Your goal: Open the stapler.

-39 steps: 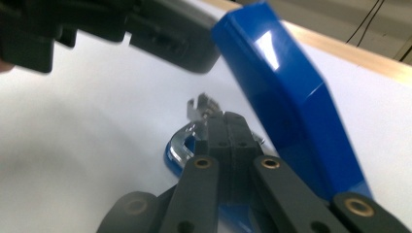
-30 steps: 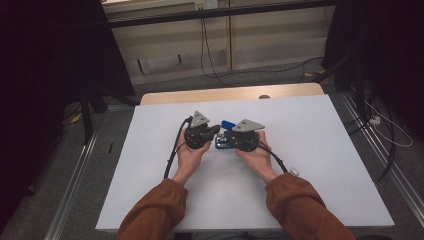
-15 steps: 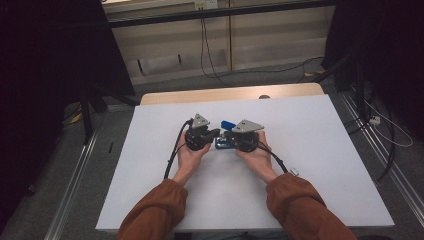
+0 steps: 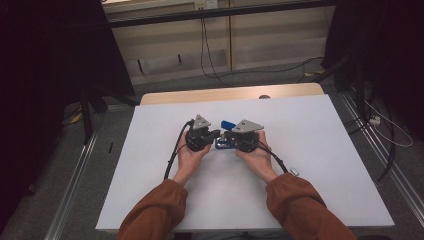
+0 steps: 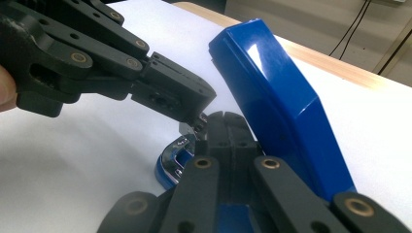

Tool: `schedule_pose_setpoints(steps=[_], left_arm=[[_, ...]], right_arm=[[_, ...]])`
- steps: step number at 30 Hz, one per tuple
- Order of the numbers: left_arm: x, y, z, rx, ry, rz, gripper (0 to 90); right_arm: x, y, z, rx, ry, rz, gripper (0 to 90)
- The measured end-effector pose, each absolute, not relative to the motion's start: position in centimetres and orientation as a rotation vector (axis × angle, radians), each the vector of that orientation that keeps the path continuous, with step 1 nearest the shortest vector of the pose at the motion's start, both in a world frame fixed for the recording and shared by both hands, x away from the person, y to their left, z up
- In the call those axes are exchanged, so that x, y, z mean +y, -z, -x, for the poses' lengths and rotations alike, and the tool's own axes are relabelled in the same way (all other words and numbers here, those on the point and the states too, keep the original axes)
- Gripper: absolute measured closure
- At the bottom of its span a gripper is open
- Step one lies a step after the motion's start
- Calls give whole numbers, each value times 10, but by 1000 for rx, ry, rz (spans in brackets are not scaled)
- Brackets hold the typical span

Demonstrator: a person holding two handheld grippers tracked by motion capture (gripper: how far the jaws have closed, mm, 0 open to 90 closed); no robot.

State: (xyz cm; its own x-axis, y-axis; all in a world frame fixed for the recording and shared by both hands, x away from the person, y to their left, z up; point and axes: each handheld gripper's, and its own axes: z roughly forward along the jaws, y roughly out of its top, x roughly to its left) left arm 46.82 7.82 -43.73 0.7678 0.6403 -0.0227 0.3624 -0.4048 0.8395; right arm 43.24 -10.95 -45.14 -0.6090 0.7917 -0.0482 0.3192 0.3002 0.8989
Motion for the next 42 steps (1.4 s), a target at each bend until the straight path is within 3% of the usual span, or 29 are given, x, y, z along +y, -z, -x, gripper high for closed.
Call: schedule_pose_setpoints(steps=[42], left_arm=[[80,447,-470,747,-354,-2045,900]], right_arm=[[-102,443,-429,2016,-1267,-987,900]])
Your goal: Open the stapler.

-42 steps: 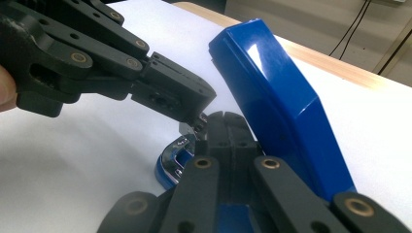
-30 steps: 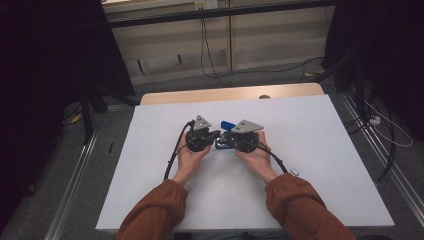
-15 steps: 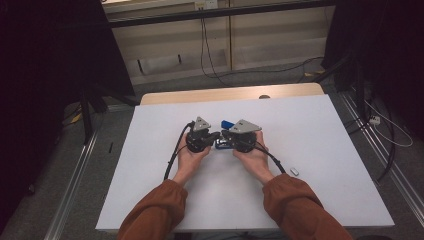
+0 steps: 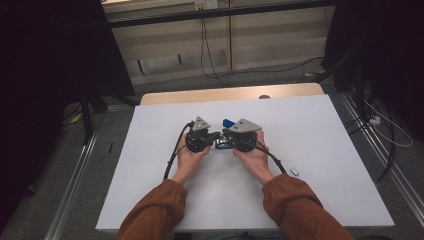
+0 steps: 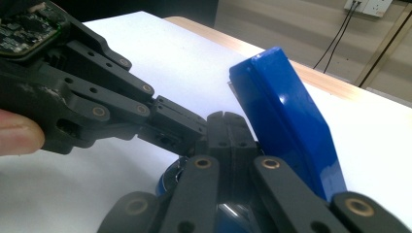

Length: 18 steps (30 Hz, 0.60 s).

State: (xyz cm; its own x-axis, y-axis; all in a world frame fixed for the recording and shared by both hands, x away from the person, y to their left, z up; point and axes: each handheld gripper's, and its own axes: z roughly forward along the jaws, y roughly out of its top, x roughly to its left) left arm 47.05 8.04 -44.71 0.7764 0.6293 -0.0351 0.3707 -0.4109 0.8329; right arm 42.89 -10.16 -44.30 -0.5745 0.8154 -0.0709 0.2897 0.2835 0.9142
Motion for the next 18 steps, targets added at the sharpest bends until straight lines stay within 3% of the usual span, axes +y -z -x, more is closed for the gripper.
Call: schedule_pose_setpoints(steps=[18], left_arm=[[80,447,-470,735,-367,-2050,900]], right_arm=[[-106,440,-428,1969,-1278,-1019,900]])
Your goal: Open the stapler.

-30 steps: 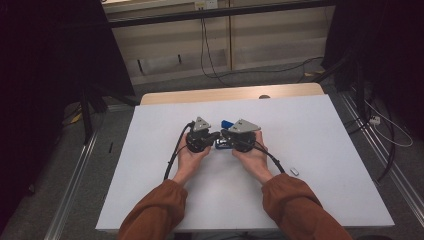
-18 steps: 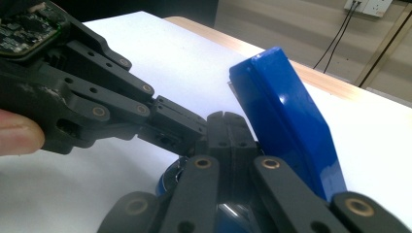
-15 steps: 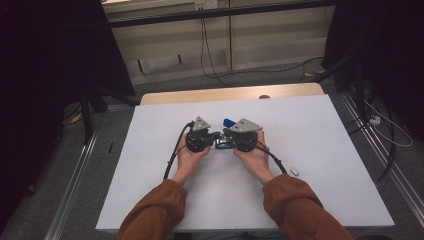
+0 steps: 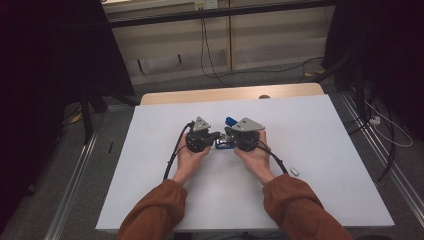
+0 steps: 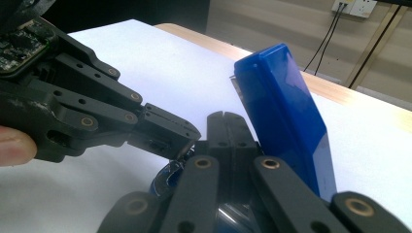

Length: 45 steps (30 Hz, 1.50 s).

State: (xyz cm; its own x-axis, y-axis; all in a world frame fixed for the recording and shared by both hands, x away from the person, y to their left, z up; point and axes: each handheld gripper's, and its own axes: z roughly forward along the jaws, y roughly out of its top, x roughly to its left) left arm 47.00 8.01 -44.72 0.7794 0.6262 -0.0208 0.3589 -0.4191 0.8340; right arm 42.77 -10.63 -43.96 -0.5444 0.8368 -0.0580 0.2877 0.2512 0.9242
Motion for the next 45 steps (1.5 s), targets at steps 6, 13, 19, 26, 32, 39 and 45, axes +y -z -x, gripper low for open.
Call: schedule_pose_setpoints(steps=[6,13,19,26,32,39,45], left_arm=[[81,447,-470,729,-374,-2053,900],[81,447,-470,724,-372,-2050,900],[81,447,-470,725,-371,-2051,900],[81,448,-471,723,-365,-2047,900],[82,448,-471,729,-359,-2042,900],[82,448,-471,727,-361,-2045,900],[81,448,-471,719,-372,-2049,900]], right_arm=[[-107,439,-427,1974,-1271,-1012,900],[-111,436,-426,1946,-1268,-1023,900],[-117,432,-425,1920,-1271,-1035,900],[-123,428,-426,1901,-1279,-1045,900],[-125,427,-426,1904,-1279,-1055,900],[-128,427,-425,1883,-1276,-1060,900],[-131,425,-425,1879,-1277,-1061,900]])
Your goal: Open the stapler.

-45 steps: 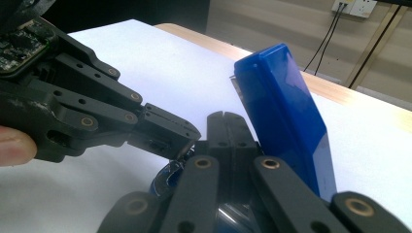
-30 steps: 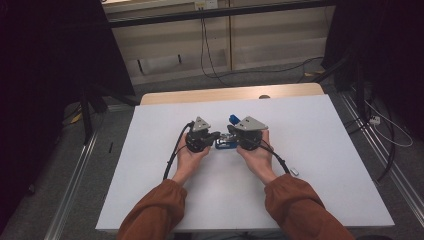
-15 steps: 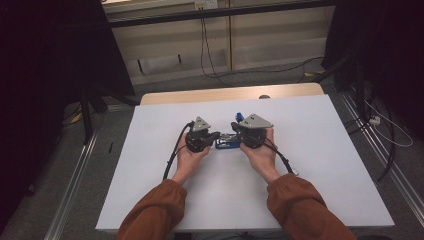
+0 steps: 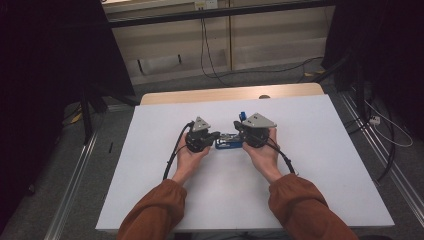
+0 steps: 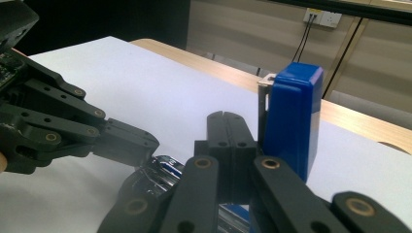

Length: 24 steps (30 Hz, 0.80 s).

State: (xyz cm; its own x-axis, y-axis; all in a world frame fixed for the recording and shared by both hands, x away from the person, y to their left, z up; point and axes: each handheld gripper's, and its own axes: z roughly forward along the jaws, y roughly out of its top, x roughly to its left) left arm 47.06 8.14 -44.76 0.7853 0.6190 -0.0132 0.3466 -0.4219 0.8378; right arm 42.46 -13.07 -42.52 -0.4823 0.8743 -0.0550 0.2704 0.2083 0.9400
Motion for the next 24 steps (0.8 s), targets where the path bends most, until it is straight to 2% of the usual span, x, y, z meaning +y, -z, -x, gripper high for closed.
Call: schedule_pose_setpoints(steps=[24], left_arm=[[82,448,-471,726,-360,-2048,900]], right_arm=[[-141,423,-424,1876,-1296,-1077,900]])
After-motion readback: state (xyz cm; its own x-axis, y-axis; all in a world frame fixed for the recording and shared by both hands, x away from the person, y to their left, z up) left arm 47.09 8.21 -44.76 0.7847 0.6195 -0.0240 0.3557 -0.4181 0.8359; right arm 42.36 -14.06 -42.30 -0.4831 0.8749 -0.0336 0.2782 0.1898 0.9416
